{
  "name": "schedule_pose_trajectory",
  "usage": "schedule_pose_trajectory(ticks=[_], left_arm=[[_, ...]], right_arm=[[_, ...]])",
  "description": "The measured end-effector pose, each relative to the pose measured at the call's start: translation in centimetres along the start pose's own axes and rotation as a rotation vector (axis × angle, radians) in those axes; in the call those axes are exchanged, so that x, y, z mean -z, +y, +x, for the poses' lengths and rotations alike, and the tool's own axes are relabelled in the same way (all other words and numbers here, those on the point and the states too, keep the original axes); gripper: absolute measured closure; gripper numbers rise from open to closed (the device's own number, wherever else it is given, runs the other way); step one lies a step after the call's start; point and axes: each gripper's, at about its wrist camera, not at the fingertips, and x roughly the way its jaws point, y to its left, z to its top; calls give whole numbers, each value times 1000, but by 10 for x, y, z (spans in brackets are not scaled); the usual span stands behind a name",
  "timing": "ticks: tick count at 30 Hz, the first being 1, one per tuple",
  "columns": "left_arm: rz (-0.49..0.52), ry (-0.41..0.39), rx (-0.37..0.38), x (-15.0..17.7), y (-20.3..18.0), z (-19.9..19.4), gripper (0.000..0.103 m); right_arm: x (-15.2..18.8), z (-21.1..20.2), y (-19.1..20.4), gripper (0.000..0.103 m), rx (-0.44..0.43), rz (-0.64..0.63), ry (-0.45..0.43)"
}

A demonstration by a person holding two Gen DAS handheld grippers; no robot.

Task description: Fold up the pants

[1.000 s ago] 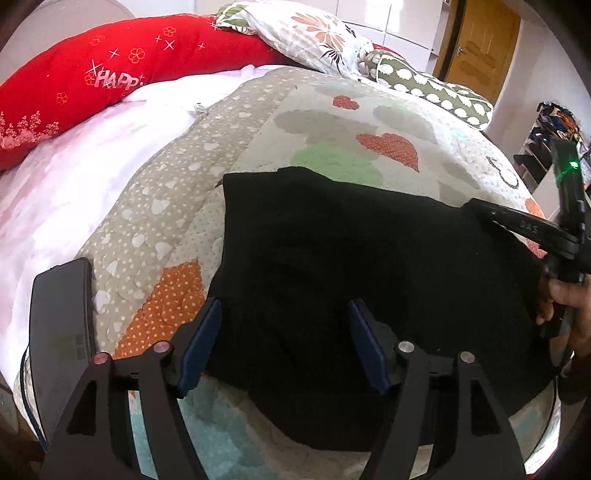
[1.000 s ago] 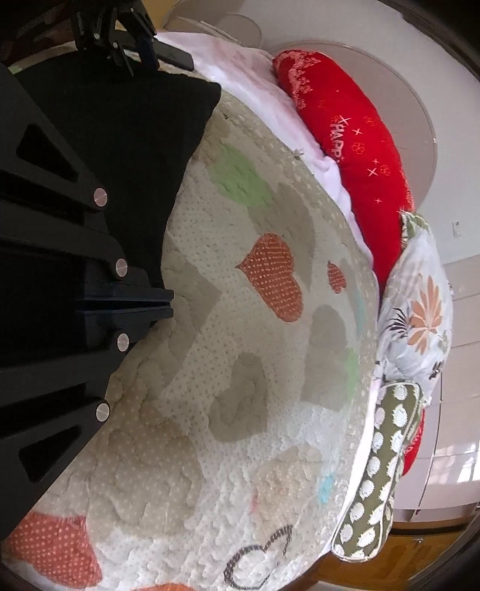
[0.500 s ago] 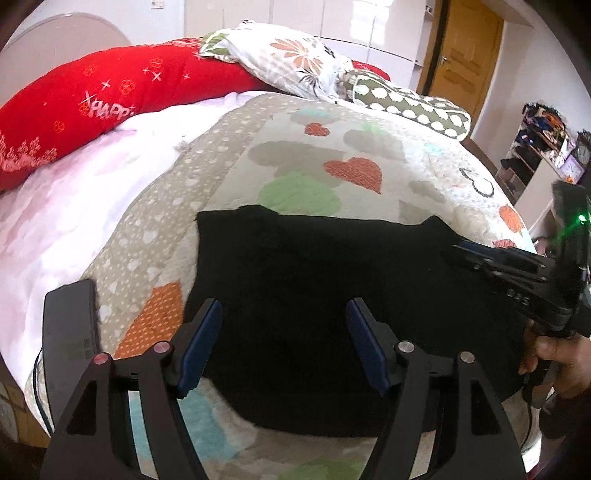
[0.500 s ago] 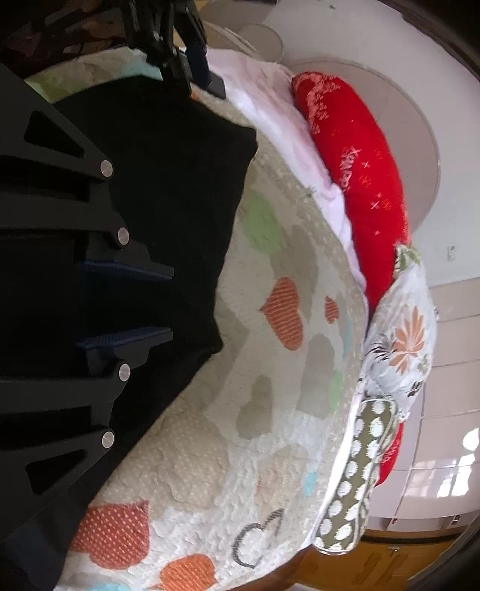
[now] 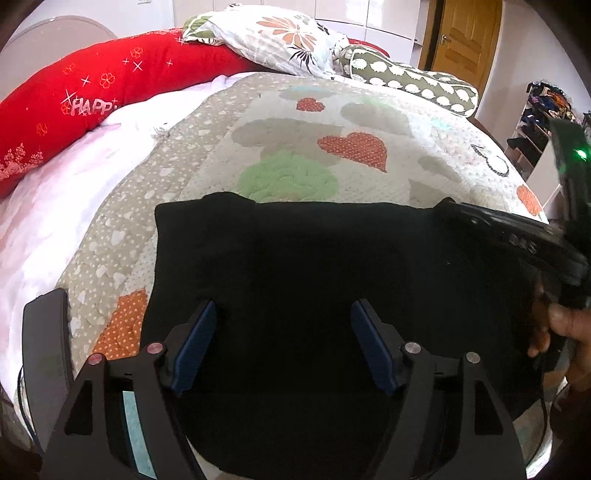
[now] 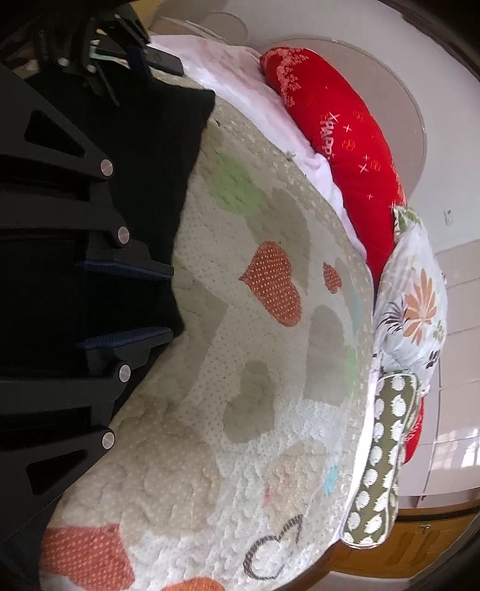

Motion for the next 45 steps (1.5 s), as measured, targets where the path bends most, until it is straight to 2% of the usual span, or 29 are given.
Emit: schedule_pose_trajectory(ticks=[4,10,12,14,16,19,22,25,28,31,34,36,37,38,39,42,45], left_arm=[[-4,-29,59,-1,-7,-18,28],[82,-46,135,5,-44,-31,28],[119,-26,140,9,-59,-24,28],[138,10,150,15,-72,-12,28],[149,43,154,19,-80,-2,28],[176,40,115,25,-91,-1,28],[164,40,166,22,-94,-11,28],[171,12,182,18,-100,-20,28],[182,14,216,16,-113,-21,28],[208,25,219,18,-124,-19,28],[232,34,221,21,-131,-17,28],[235,43,217,22,-132,-15,28],[232,49,214,22,-132,-14,28],[229,53,212,22,-131,-14,28],[228,54,212,22,-131,-14,28],[234,40,215,22,-131,-18,28],[237,51,212,22,-135,-15,28]], right_arm=[[21,-37,-3,59,10,-17,-30],[77,-92,-23,58,66,-8,-39],[98,-108,-34,58,85,22,-39],[119,-120,-48,49,105,50,-23],[140,-125,-61,49,122,66,15],[158,-149,-72,49,100,81,-27],[170,-188,-91,49,78,163,-79],[187,-216,-119,48,100,267,-90],[197,-225,-139,46,78,360,-105],[196,-219,-148,46,39,409,-123],[193,-205,-149,47,34,434,-85],[191,-200,-148,50,24,433,-89],[190,-198,-148,61,20,436,-92],[188,-197,-146,86,17,436,-95],[186,-197,-144,98,6,433,-102],[184,-205,-134,100,-53,413,-140],[189,-196,-139,100,-57,444,-108]])
